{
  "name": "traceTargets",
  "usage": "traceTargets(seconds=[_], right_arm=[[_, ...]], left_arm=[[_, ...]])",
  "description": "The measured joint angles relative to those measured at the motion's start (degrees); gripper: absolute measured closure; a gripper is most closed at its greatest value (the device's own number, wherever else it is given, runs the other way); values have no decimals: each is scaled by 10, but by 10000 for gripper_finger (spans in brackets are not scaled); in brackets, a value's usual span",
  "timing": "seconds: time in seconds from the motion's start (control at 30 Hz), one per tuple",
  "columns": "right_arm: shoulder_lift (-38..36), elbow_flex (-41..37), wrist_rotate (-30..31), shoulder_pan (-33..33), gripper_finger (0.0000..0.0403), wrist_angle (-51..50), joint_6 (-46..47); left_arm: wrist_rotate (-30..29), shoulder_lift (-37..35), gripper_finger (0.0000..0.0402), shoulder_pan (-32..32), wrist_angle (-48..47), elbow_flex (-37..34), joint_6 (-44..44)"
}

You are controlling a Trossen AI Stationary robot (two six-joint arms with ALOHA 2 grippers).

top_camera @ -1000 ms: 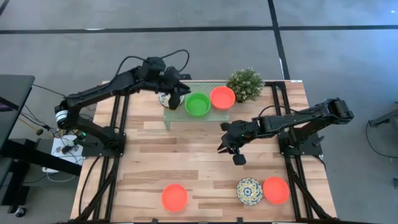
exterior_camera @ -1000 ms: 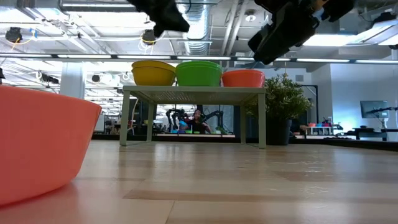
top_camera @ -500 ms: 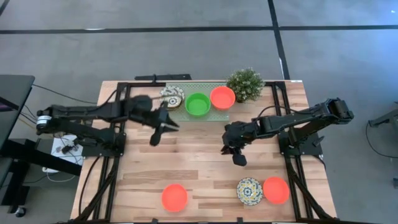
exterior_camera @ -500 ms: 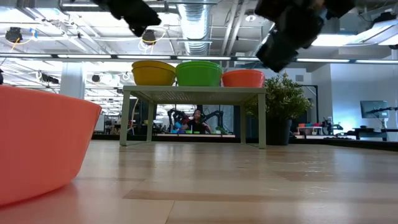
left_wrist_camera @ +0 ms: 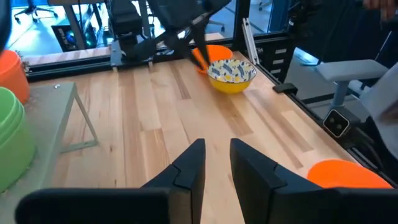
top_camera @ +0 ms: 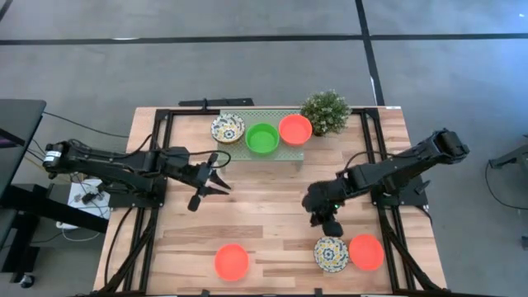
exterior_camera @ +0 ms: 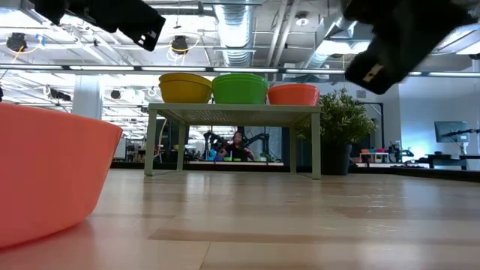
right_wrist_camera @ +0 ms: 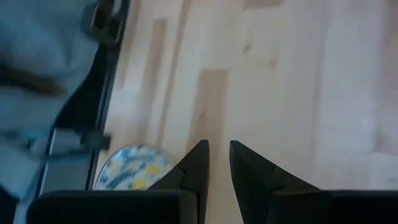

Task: Pick & Place Mini bowls
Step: Stack the white patterned bowl on the white patterned bowls on the shelf

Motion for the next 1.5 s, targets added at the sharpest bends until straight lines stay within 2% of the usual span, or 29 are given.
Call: traceTargets(seconds=[0.23,0.37,0.67,0.97,1.07,1.23,1.37,1.5], right_arm=[[22,0,5,78,343,-16,-1],[56,0,36,97,343,-28,-1],[107,2,45,97,343,-24,18],[115,3,20,101,344,-24,38],[115,1,20,103,354,-23,38],[114,0,9,103,394,-19,37],[114,1,12,101,389,-11,39],[116,34,19,77,398,-11,67]], left_arm=[[0,0,325,0,11,-10,0],[0,0,325,0,18,-10,0],[0,0,325,0,30,-10,0],[0,1,325,0,35,-10,0],[0,1,325,0,36,-10,0],[0,1,325,0,38,-10,0],[0,1,325,0,47,-10,0],[0,1,325,0,82,-10,3]])
